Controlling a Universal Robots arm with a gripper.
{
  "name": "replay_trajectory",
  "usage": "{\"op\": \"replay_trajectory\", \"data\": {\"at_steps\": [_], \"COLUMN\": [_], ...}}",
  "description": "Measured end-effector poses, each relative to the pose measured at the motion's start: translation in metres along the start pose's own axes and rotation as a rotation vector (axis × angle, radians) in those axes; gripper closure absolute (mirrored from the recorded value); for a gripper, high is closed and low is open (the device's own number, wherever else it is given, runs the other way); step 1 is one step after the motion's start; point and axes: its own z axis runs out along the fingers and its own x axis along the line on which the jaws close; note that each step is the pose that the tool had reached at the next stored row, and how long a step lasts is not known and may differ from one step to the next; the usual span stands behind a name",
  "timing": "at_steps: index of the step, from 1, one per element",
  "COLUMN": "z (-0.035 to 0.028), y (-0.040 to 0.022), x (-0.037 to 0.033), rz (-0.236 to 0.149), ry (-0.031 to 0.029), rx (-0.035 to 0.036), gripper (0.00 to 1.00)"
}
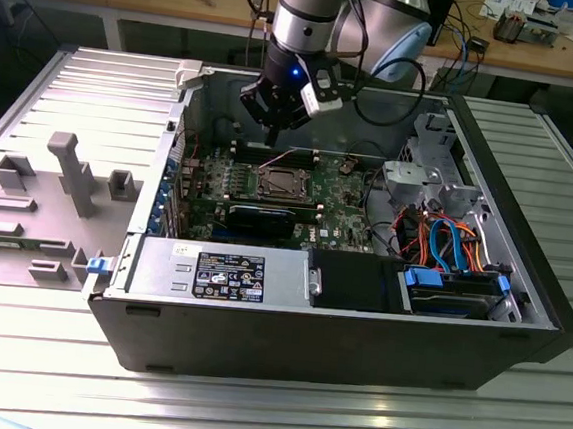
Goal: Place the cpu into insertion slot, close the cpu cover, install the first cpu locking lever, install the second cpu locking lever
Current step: 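Install the first cpu locking lever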
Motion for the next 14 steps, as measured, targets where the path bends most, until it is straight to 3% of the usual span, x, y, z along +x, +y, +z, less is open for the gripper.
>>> {"op": "replay_trajectory", "data": {"at_steps": [6,14], "z": [0.0104,0.0195], "y": [0.0043,0.0032], "x": [-0.0014,-0.0025], "rz": [-0.014,-0.015], "ry": [0.0006,0.0008], "rx": [0.0018,0.0046], "gripper": [0.89,0.89]}}
